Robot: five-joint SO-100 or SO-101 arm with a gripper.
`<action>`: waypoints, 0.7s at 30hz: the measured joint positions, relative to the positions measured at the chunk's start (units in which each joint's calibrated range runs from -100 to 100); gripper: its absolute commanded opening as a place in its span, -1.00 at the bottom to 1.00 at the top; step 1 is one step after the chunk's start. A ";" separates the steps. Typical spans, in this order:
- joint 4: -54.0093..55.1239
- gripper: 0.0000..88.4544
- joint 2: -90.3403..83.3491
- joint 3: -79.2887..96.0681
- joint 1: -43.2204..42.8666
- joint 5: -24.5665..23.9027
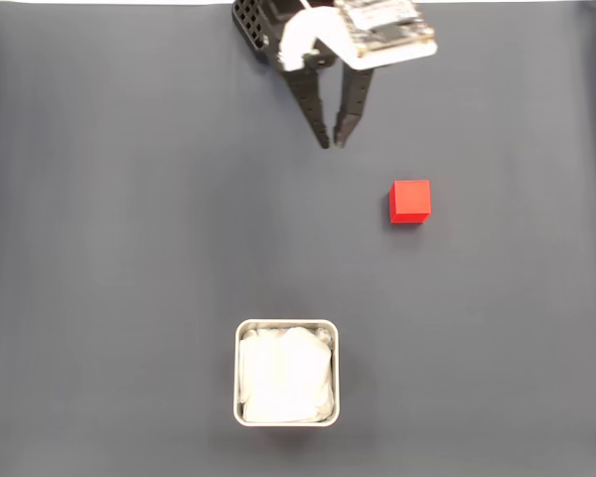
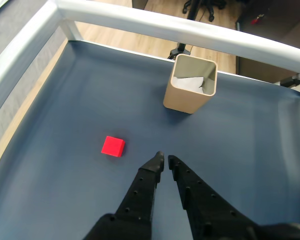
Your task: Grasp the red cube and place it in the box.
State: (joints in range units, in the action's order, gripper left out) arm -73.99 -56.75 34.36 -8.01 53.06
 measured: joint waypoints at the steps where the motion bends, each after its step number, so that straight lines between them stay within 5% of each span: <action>1: -0.16 -1.00 0.00 0.00 -0.74 0.10; 21: -1.35 -0.90 3.65 0.00 -12.54 -0.29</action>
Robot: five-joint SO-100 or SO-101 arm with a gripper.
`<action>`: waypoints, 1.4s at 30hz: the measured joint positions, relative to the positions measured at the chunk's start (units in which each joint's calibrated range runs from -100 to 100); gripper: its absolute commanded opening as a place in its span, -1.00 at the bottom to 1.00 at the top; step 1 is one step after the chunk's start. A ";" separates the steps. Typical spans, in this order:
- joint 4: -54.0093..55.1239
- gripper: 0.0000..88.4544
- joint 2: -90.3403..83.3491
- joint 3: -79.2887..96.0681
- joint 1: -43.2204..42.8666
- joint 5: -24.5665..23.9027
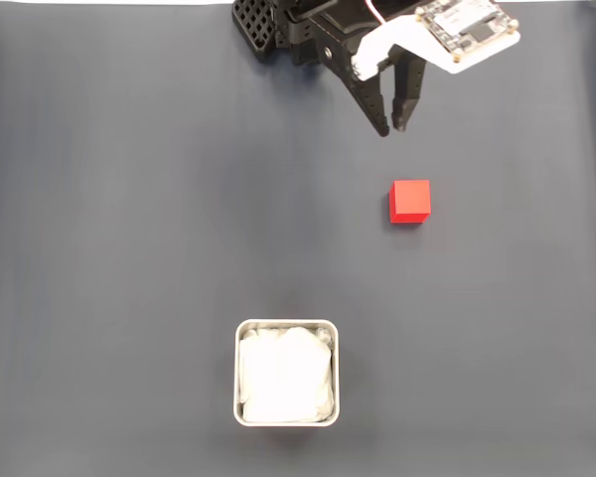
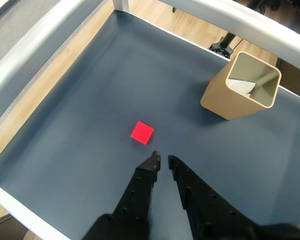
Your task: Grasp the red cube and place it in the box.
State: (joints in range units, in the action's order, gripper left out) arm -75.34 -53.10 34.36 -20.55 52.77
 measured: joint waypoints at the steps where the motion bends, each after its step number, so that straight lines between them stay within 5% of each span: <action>1: 0.00 -0.89 0.35 0.00 -0.30 0.00; 42: 14.56 -0.38 7.21 11.57 -2.52 -1.07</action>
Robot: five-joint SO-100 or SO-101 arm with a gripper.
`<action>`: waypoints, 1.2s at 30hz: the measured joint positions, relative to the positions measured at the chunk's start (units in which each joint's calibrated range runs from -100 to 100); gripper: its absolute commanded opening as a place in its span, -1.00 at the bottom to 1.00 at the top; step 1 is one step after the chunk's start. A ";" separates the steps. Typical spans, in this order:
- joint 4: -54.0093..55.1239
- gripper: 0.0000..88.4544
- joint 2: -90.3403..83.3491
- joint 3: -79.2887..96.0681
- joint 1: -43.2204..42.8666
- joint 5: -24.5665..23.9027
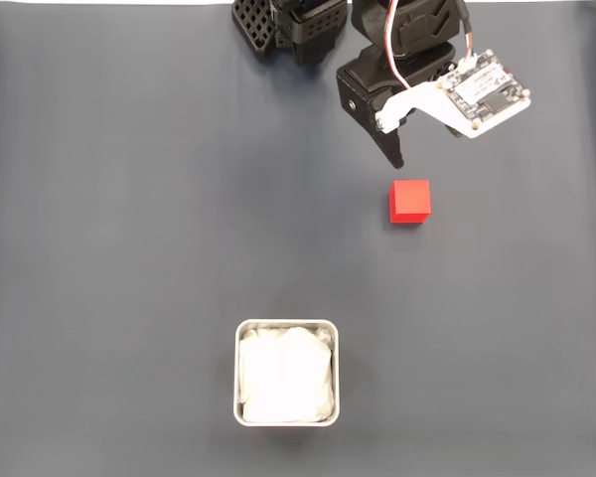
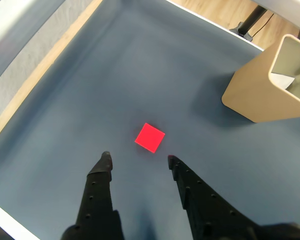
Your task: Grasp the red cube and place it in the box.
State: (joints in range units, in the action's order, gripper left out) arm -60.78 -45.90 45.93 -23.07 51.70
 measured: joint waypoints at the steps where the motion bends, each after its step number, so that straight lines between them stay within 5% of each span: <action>1: 0.40 -0.37 0.17 0.36 0.00 0.00; 36: 16.39 -0.27 7.56 12.21 0.00 0.05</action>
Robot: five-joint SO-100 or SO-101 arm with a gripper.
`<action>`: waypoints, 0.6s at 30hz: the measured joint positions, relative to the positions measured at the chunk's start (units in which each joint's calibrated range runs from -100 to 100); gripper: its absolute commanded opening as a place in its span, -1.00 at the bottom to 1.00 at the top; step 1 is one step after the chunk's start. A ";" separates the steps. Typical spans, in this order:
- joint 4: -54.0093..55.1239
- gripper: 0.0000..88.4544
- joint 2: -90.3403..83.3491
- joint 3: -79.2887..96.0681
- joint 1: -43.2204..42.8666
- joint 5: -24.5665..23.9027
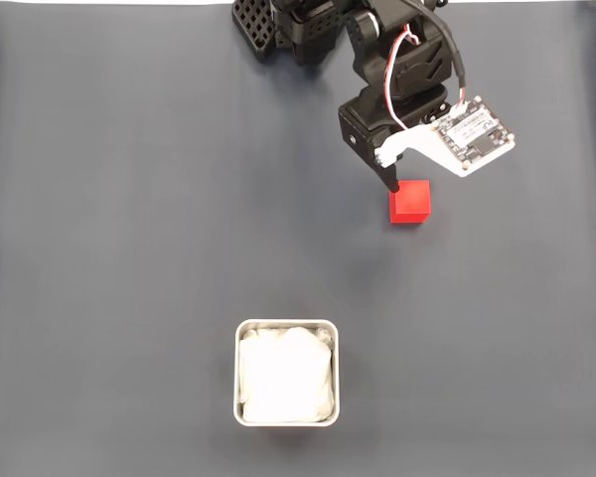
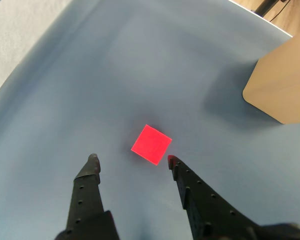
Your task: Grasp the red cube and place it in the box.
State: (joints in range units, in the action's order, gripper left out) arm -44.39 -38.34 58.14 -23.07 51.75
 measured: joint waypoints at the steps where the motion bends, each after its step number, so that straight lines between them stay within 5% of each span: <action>1: 0.48 -0.27 0.17 0.27 0.07 0.00; 18: 5.89 -0.27 4.69 2.08 1.11 0.00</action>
State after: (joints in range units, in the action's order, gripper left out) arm -38.50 -33.65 60.22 -21.96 51.75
